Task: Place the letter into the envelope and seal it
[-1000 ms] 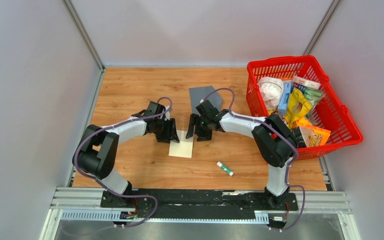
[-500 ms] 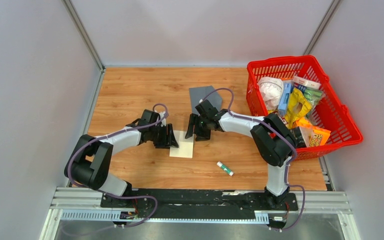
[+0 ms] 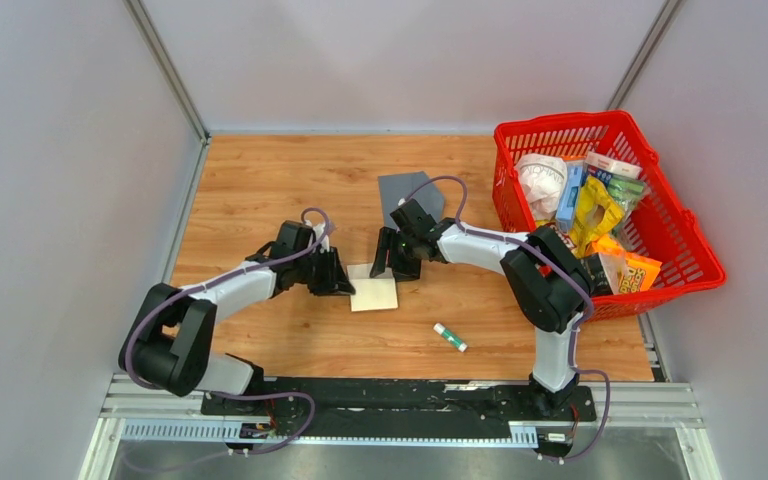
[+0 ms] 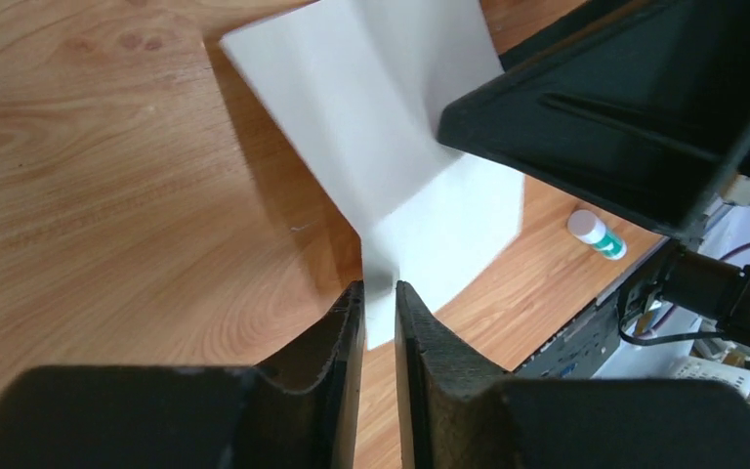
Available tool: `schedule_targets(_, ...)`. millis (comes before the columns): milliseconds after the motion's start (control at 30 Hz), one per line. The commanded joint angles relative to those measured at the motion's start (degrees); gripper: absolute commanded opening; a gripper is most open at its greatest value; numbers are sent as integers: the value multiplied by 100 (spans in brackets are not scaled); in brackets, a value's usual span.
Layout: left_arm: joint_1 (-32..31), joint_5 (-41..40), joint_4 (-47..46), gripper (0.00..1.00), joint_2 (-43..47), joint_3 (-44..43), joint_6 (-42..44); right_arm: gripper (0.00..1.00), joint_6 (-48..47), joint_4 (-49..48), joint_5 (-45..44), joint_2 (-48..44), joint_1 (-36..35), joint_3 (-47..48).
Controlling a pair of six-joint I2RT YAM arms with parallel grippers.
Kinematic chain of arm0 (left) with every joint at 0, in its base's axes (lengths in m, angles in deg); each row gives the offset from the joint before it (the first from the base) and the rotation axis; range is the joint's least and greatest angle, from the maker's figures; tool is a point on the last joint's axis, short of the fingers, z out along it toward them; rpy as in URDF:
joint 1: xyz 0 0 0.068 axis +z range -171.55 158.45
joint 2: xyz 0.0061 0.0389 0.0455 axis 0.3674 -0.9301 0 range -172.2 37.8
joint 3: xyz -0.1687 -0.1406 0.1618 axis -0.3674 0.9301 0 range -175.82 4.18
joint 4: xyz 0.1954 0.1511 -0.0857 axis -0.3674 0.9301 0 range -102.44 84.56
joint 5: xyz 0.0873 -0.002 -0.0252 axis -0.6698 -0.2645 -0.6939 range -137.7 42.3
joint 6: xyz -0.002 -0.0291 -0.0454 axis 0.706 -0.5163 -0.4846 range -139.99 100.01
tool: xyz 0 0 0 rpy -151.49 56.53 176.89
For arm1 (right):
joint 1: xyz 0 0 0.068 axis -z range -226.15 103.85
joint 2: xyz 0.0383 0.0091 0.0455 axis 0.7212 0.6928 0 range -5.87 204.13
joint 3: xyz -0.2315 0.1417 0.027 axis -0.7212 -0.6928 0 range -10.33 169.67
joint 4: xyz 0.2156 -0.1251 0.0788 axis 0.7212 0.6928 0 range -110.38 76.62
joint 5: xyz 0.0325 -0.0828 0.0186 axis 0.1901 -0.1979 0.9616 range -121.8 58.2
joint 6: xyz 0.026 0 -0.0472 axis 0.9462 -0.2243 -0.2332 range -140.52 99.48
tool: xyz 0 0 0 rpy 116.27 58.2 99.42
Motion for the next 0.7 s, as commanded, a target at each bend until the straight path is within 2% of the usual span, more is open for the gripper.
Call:
schedule_targets(0,5,233,-98,20,380,-186,-108,62,-87,174,-144,207,-38,20)
schedule_targets(100,5,277,51,7,398,-327,-82,62,-96,157,-170,154,-38,3)
schedule_targets(133,5,277,86,7,380,-379,-48,63,-104,165,-179,128,-21,20)
schedule_targets(167,5,286,130,0,354,-415,-30,63,-113,157,-188,101,-38,20)
schedule_targets(333,14,321,201,0,144,-608,32,63,-122,165,-188,-13,-38,12)
schedule_targets(400,5,330,262,7,56,-678,58,63,-131,148,-205,-31,-30,-32)
schedule_targets(433,5,330,297,17,46,-705,84,63,-131,156,-205,-31,-38,-41)
schedule_targets(500,5,295,341,27,20,-723,102,63,-113,95,-170,-13,-38,-76)
schedule_targets(667,14,233,429,27,-156,-749,85,63,-96,60,-126,13,-30,-76)
